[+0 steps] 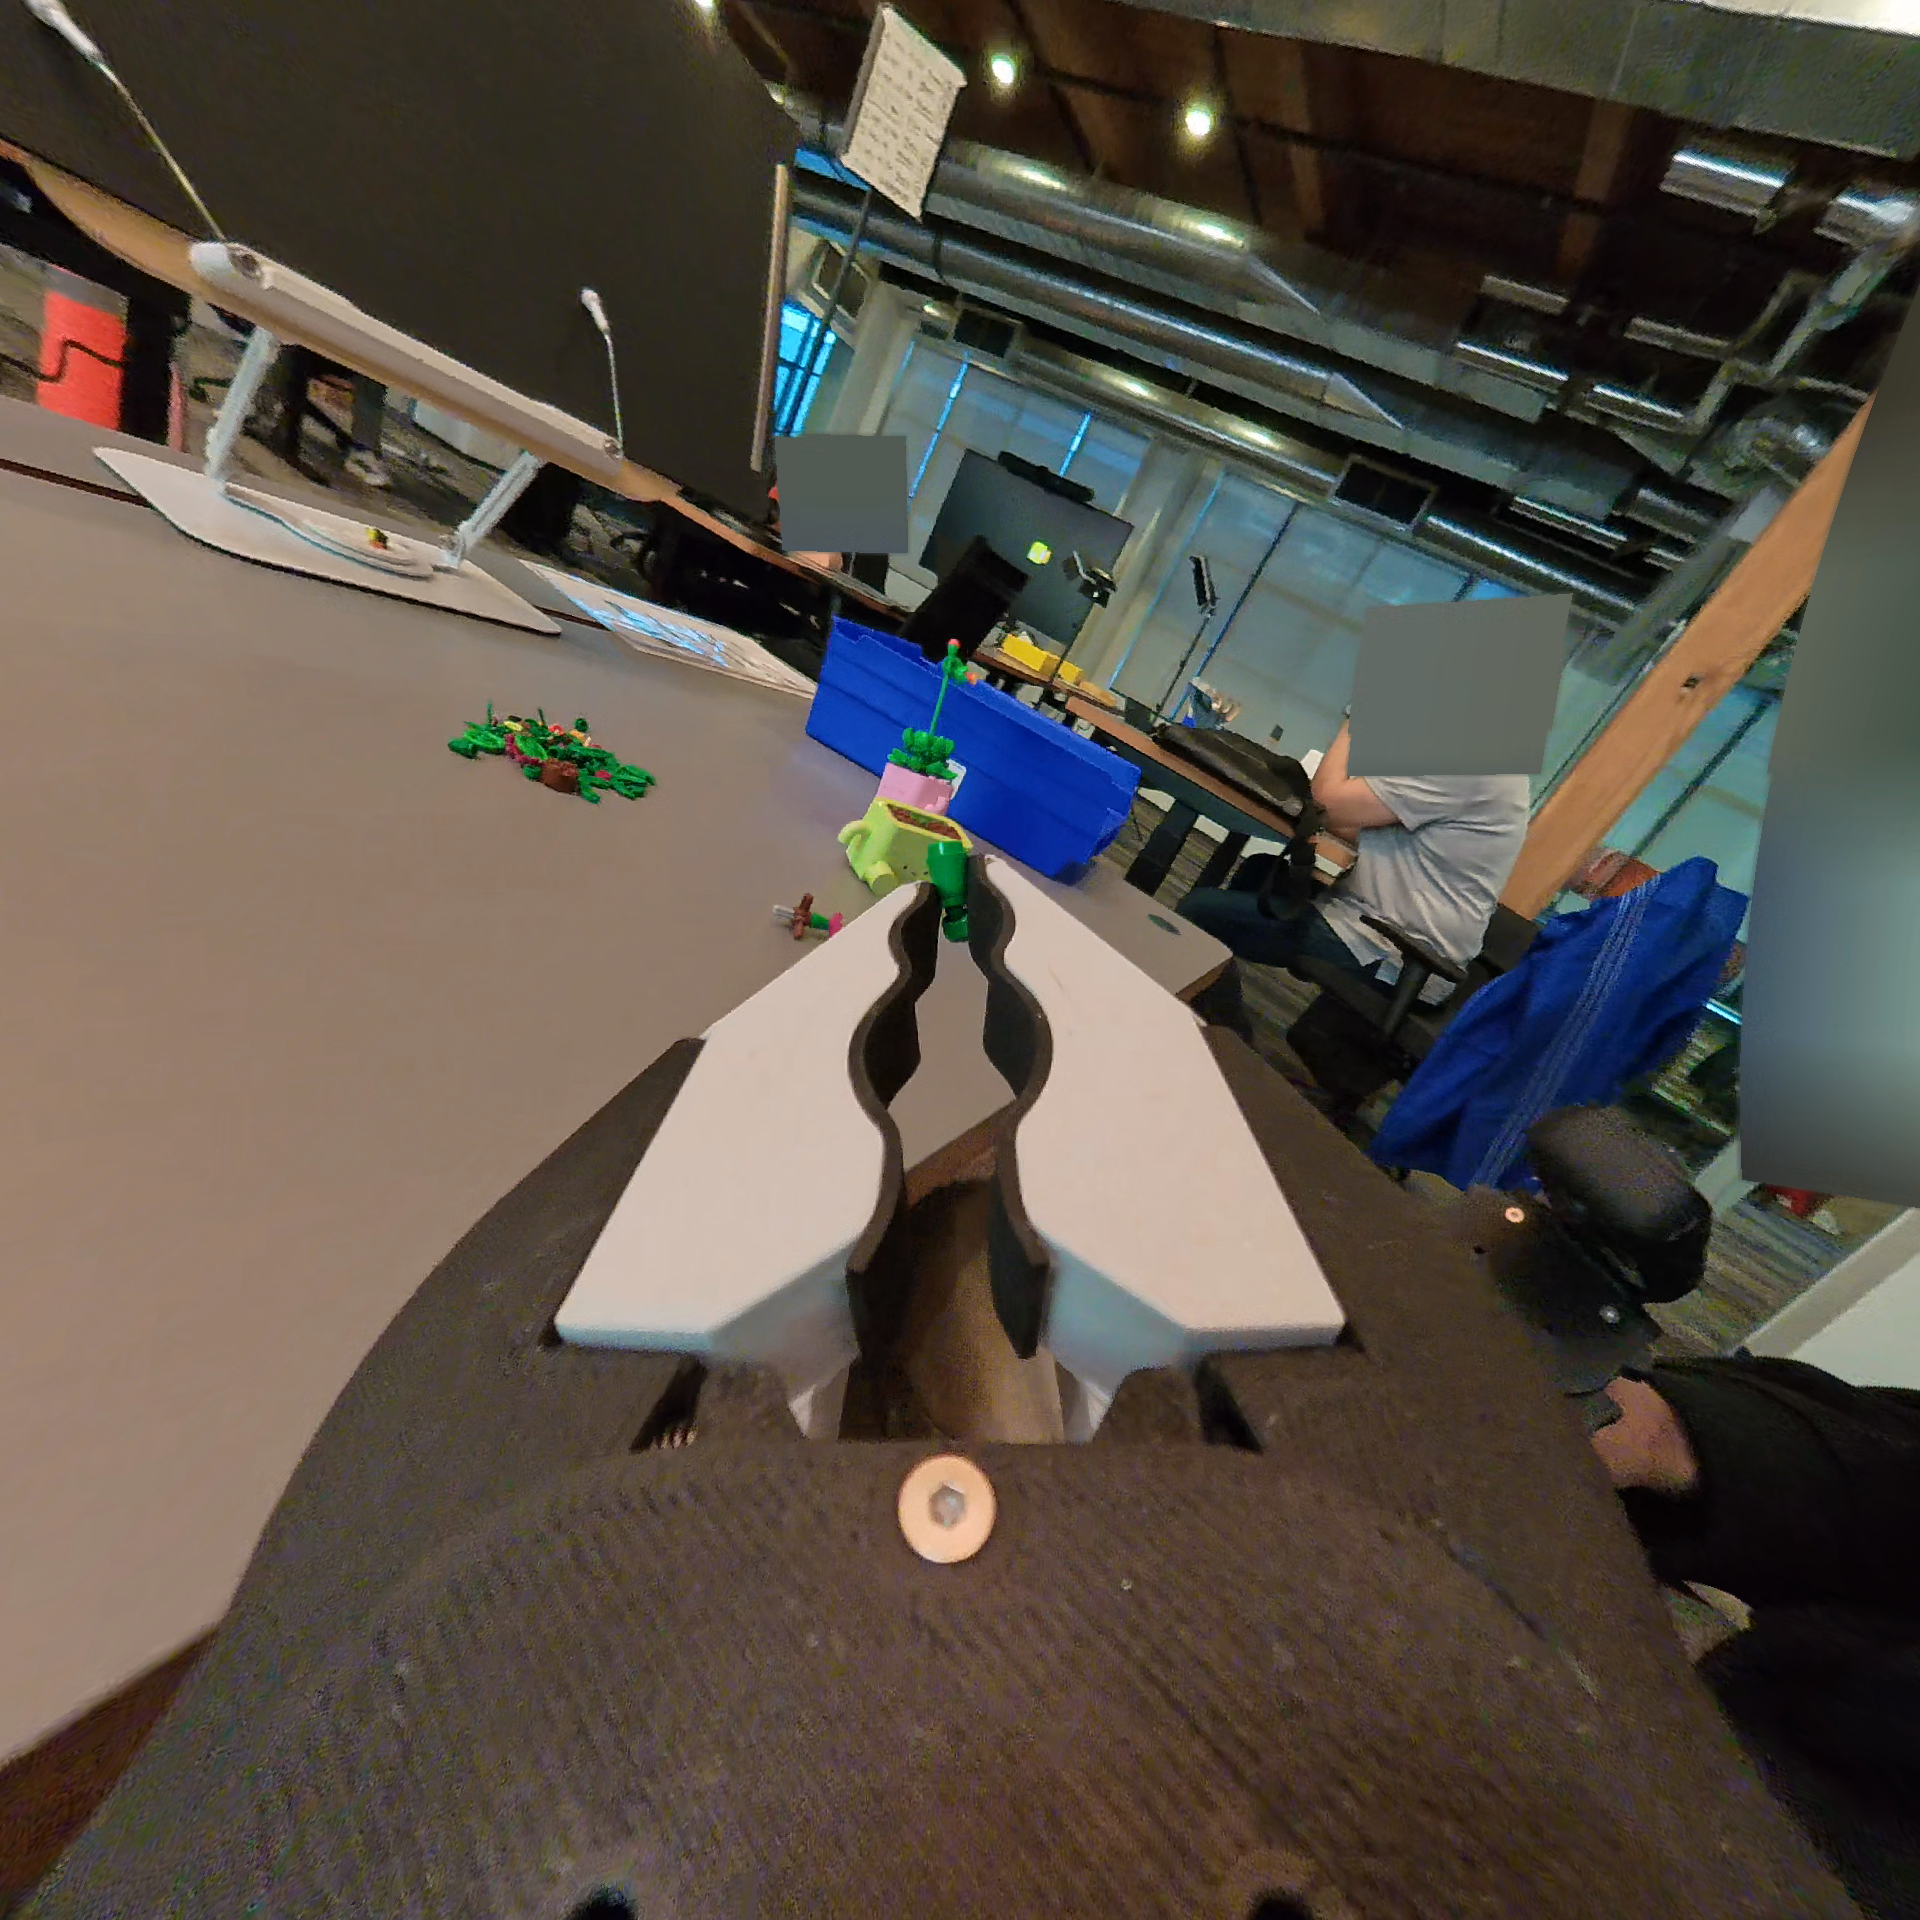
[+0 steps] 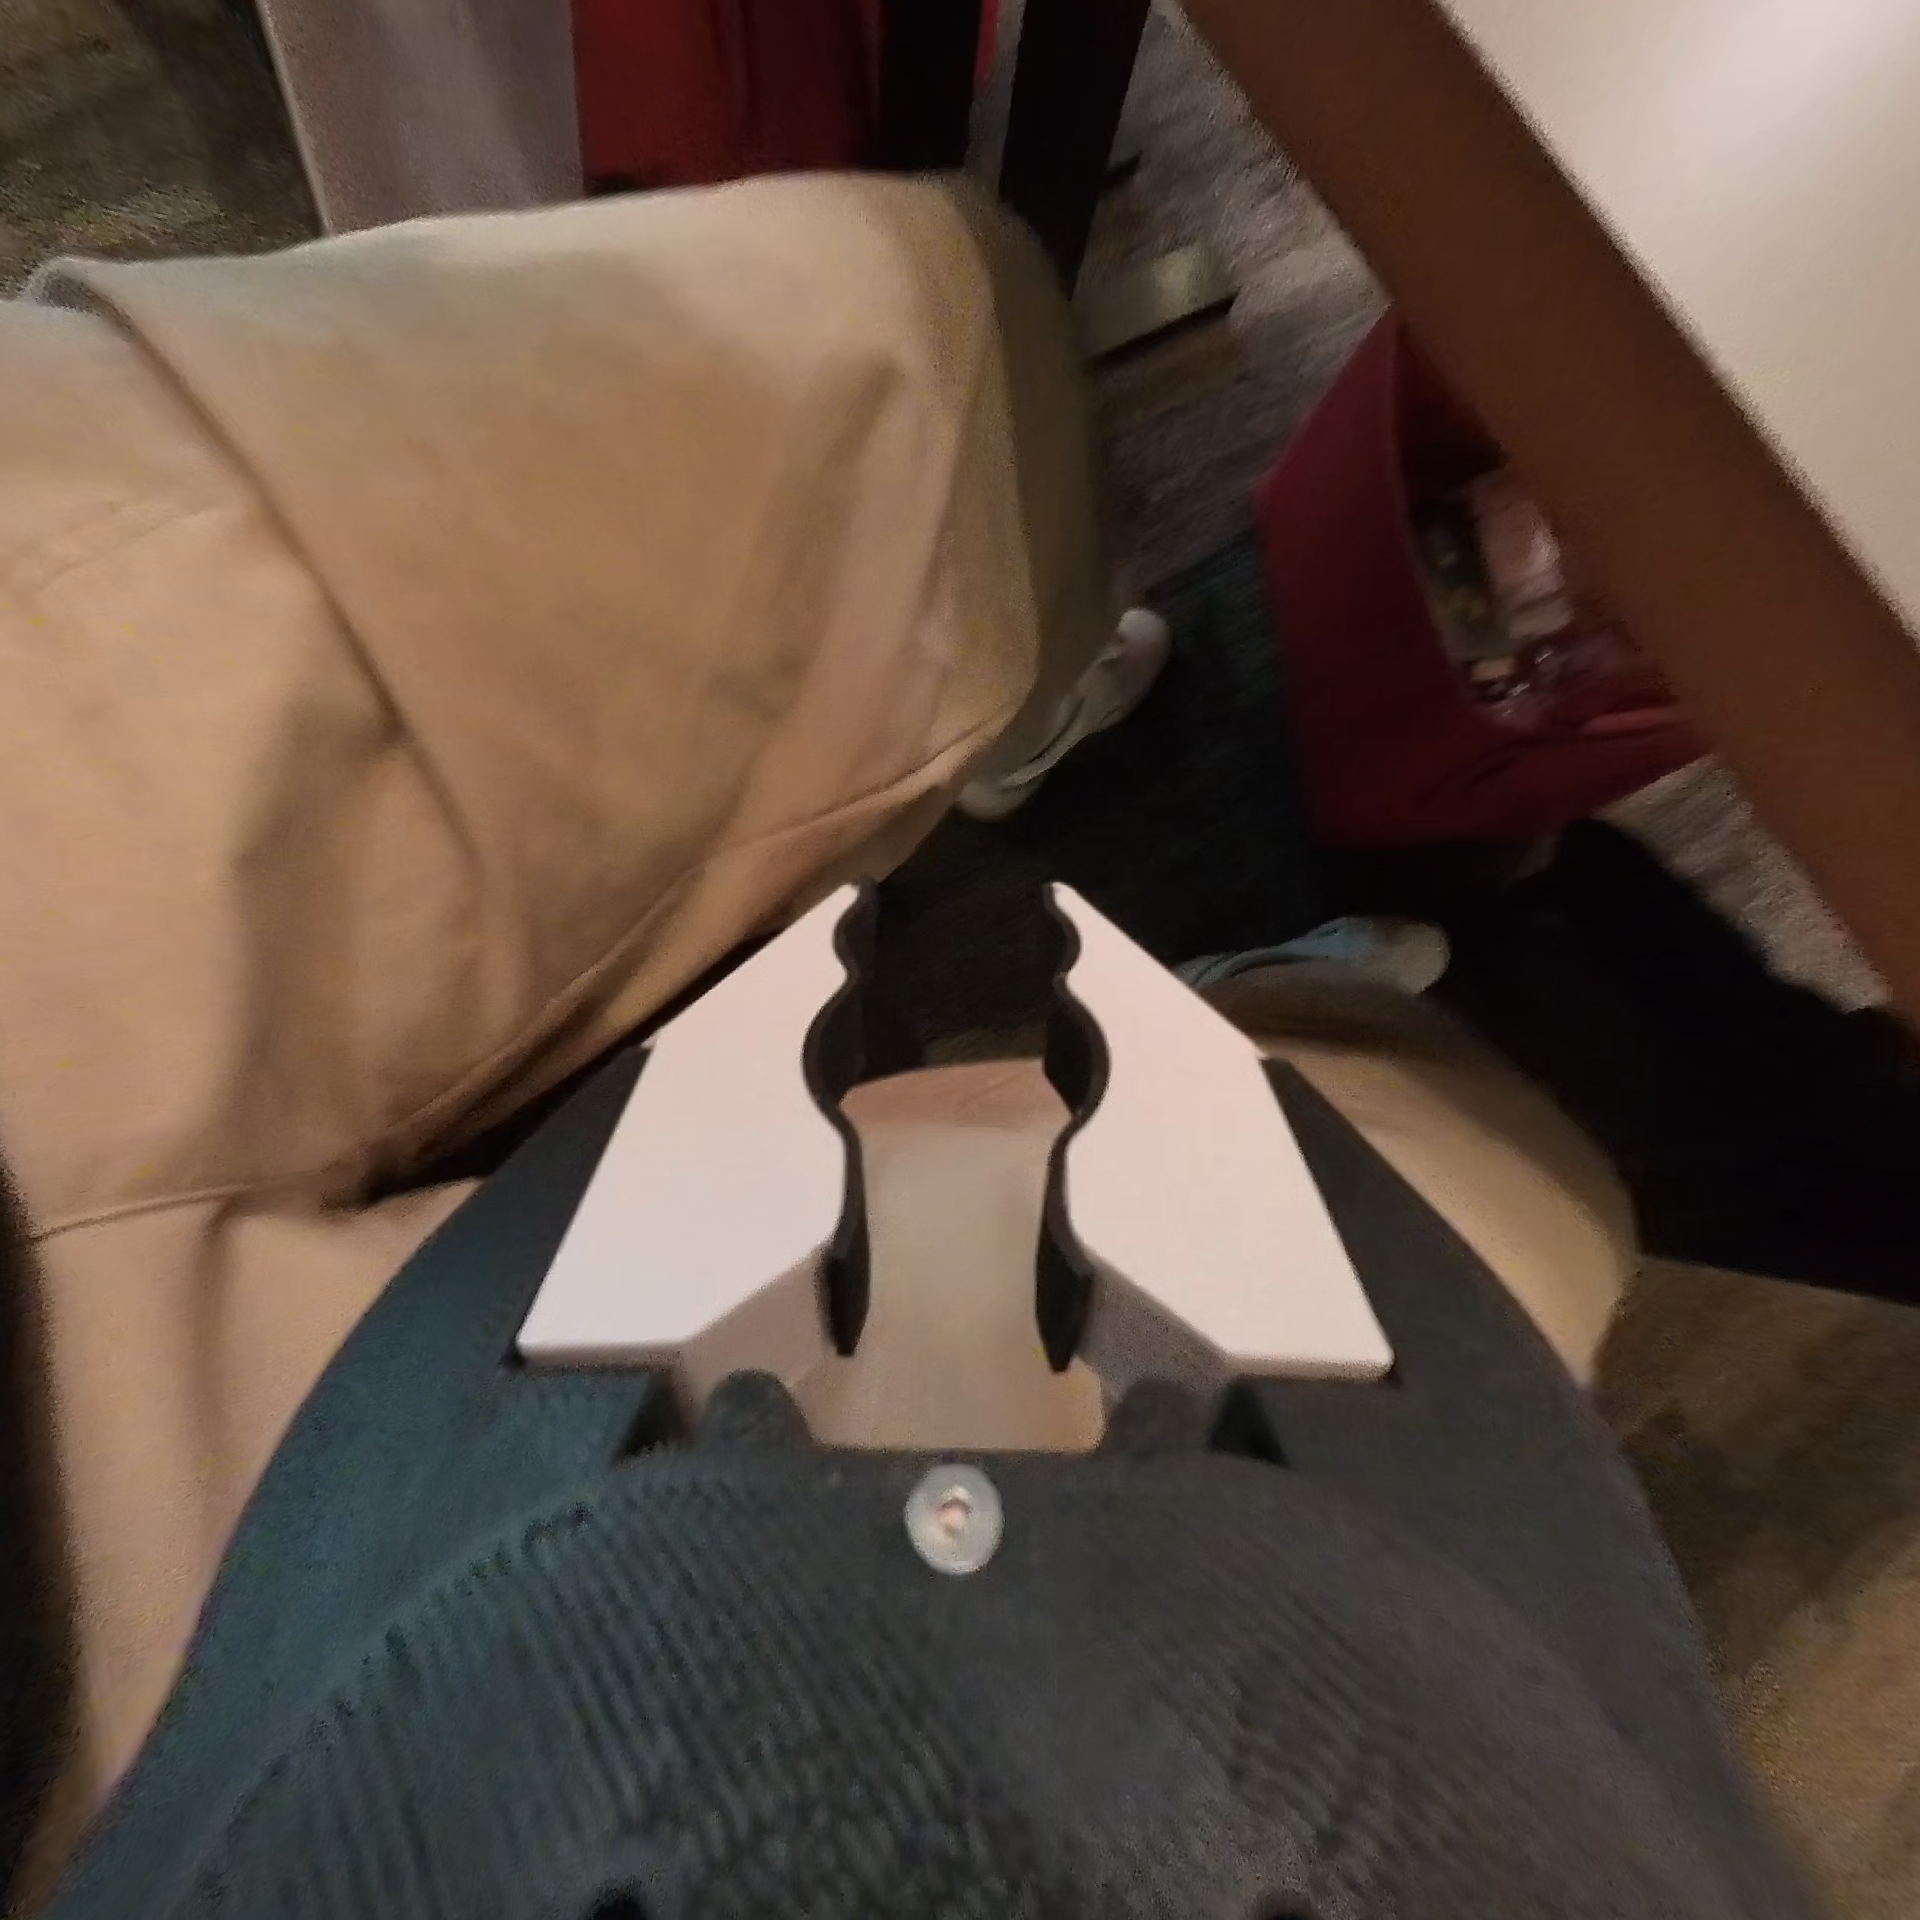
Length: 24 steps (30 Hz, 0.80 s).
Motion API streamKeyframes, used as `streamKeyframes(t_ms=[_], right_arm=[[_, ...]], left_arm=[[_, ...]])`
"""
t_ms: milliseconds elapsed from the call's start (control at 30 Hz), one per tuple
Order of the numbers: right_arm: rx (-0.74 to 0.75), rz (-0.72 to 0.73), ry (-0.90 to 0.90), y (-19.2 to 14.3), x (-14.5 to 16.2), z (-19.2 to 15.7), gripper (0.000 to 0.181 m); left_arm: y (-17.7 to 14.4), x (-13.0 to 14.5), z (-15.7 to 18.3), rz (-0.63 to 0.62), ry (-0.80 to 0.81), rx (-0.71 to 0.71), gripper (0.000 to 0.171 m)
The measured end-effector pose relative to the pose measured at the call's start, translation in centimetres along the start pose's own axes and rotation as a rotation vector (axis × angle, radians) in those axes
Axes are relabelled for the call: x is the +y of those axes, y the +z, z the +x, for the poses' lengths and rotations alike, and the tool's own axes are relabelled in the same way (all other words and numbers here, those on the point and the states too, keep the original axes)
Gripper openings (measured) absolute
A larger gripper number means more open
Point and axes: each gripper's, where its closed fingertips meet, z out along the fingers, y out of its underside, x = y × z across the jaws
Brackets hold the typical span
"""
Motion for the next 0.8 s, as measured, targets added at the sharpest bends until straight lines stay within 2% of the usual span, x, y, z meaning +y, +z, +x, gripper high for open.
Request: streamKeyframes(t_ms=[167, 300, 433, 567, 633, 700, 800], right_arm=[[0.157, 0.151, -0.212, -0.2, -2.5, -0.3, 0.04], [0.338, 0.177, -0.366, 0.8, -2.2, -0.2, 0.058], [0.276, 0.168, -0.298, 2.6, -0.9, -2.4, 0.064], [0.212, 0.185, -0.224, 4.2, -1.8, -3.8, 0.071], [0.193, 0.212, -0.256, 6.2, -3.6, -4.5, 0.078], [0.184, 0.272, -0.345, 9.7, -6.2, -5.3, 0.081], [0.109, 0.276, -0.44, 19.1, -9.1, -6.3, 0.076]], left_arm=[[-4.1, 0.1, 0.9, 0.054, -0.009, -0.075, 0.003], [-8.0, 0.7, 1.3, 0.103, -0.058, -0.143, 0.003], [-11.7, 0.9, 2.0, 0.145, -0.109, -0.193, 0.003], [-16.5, 0.7, 2.0, 0.177, -0.081, -0.288, 0.002], [-19.3, 0.2, 1.6, 0.213, -0.082, -0.343, 0.002], [-22.4, 0.2, 0.9, 0.237, -0.095, -0.409, 0.003], [-27.8, 0.1, -0.3, 0.295, -0.152, -0.515, 0.002]])
